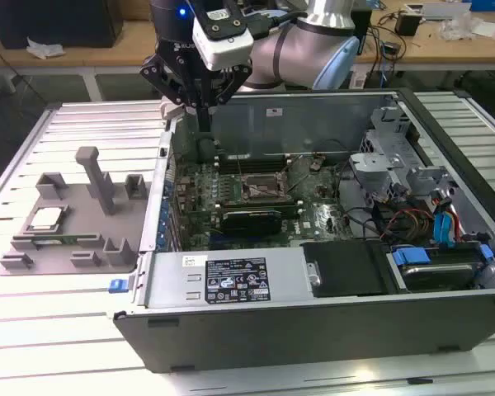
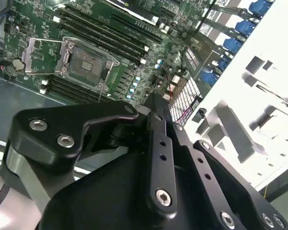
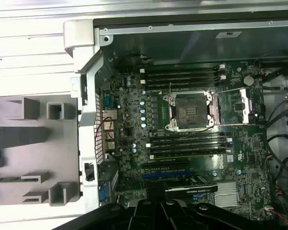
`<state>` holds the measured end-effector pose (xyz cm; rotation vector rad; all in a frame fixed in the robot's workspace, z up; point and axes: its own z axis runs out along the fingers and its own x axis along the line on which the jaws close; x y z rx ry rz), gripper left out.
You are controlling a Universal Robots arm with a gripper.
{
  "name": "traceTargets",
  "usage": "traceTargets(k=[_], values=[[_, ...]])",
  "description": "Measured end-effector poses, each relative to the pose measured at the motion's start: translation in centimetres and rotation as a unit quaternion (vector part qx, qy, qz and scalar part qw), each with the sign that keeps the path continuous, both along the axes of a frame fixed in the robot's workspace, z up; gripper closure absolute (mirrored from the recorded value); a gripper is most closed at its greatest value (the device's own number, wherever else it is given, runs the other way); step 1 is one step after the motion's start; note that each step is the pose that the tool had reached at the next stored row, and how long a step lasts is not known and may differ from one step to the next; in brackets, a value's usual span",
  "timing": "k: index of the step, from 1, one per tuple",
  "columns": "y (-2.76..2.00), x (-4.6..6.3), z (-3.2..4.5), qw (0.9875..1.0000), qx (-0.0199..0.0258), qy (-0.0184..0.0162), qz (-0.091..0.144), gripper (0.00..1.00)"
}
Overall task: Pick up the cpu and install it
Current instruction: 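Reach for the cpu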
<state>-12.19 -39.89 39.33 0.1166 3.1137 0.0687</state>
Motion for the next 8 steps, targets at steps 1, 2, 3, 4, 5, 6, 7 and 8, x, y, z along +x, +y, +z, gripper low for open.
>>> traceTargets(k=[1,2,3,4,5,6,7,8], values=[[0.0,0.0,0.0,1.0,0.0,0.0,0.0,0.89],[0.0,0.0,0.0,1.0,0.0,0.0,0.0,0.89],[0.0,0.0,0.0,1.0,0.0001,0.0,0.0,0.89],[0.0,0.0,0.0,1.0,0.0,0.0,0.0,0.89],[0.0,0.0,0.0,1.0,0.0,0.0,0.0,0.89],[0.0,0.0,0.0,1.0,0.0,0.0,0.0,0.89],[0.0,0.0,-0.01,1.0,0.0001,0.0,0.0,0.89],[0.0,0.0,0.0,1.0,0.0001,0.0,0.0,0.89]])
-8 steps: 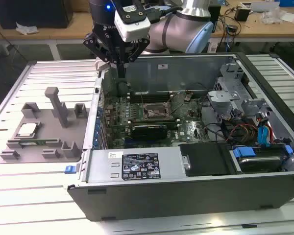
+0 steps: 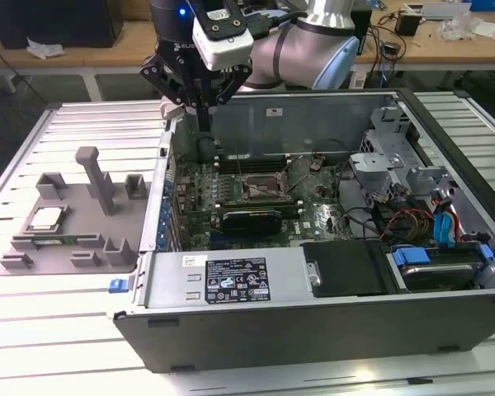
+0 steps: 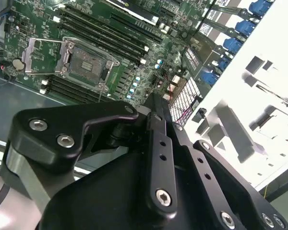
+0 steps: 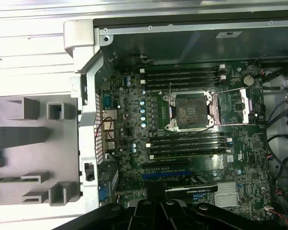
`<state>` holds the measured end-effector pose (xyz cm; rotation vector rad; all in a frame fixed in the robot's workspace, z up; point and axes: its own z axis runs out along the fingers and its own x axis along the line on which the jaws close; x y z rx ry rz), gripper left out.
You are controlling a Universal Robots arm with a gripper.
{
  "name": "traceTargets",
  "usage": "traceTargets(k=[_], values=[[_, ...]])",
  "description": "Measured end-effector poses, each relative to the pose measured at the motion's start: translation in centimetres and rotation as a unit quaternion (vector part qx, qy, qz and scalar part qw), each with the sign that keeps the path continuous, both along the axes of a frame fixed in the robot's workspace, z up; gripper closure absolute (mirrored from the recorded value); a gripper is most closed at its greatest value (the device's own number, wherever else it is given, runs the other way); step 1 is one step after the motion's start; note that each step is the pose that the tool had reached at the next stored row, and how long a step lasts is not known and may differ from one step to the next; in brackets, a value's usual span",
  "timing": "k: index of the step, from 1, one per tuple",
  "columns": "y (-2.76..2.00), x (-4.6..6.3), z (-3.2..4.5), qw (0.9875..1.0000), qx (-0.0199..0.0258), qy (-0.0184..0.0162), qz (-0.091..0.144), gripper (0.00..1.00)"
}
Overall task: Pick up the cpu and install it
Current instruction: 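Reach for the cpu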
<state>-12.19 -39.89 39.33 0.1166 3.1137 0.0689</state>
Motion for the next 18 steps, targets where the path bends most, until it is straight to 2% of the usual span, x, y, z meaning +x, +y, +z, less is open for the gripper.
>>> traceTargets(k=[7,18], values=[[0.0,-0.5,0.0,1.0,0.0,0.0,0.0,0.89],[0.0,-2.4,0.0,1.0,0.0,0.0,0.0,0.89]])
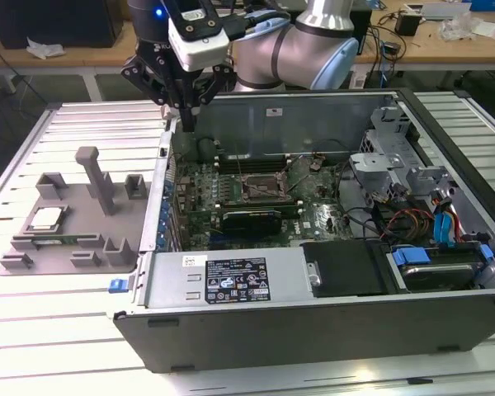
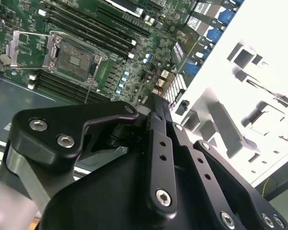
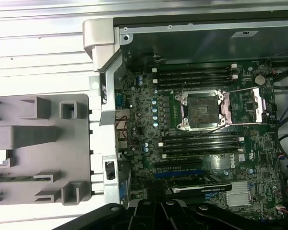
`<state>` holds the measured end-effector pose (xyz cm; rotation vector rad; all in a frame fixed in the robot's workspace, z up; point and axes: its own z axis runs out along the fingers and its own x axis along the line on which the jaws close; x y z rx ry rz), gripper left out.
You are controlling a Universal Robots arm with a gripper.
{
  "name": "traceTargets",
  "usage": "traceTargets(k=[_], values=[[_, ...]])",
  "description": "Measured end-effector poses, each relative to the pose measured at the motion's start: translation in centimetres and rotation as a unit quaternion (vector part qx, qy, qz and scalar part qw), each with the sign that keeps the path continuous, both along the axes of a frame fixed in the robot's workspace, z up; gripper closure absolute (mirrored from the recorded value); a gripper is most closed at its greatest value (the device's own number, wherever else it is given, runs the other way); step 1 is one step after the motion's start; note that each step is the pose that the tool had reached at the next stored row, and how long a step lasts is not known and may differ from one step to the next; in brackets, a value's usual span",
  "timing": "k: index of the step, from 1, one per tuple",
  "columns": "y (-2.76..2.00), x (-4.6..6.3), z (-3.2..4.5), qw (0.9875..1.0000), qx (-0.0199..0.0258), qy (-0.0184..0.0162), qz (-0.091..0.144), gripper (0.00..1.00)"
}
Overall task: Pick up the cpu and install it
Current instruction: 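Reach for the cpu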
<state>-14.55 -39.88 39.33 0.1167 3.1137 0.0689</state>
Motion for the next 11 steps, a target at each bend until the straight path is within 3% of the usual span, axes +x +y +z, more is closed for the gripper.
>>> traceTargets(k=[11], values=[[0.0,-1.8,0.0,1.0,0.0,0.0,0.0,0.89]])
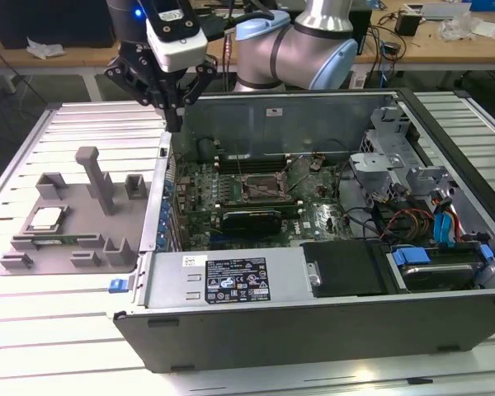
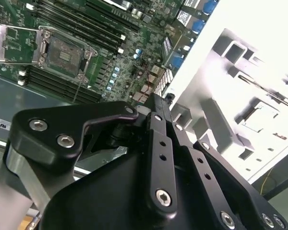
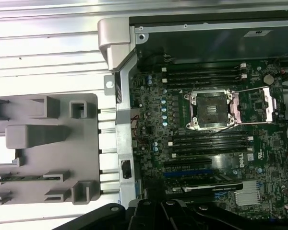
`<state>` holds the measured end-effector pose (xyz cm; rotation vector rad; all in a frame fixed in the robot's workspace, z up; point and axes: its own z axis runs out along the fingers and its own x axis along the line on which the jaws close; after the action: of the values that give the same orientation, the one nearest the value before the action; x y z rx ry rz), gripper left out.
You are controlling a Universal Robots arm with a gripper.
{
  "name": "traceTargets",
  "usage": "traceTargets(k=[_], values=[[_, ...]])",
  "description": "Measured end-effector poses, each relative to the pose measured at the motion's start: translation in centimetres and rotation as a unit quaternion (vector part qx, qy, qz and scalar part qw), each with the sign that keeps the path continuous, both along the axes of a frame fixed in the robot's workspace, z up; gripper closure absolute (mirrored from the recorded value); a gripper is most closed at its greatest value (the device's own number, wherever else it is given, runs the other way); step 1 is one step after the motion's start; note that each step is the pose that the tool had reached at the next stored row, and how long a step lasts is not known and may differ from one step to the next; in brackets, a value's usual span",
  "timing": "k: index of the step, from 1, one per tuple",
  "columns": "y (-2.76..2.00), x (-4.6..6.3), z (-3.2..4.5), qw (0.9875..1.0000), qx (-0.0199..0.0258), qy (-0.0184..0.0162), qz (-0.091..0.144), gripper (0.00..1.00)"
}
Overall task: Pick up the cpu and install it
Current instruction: 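Reach for the cpu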
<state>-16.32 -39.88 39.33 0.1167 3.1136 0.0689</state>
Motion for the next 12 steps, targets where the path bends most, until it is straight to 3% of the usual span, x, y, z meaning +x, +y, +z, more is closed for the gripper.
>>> traceTargets(k=[12], values=[[0.0,-1.7,0.0,1.0,0.0,0.0,0.0,0.89]])
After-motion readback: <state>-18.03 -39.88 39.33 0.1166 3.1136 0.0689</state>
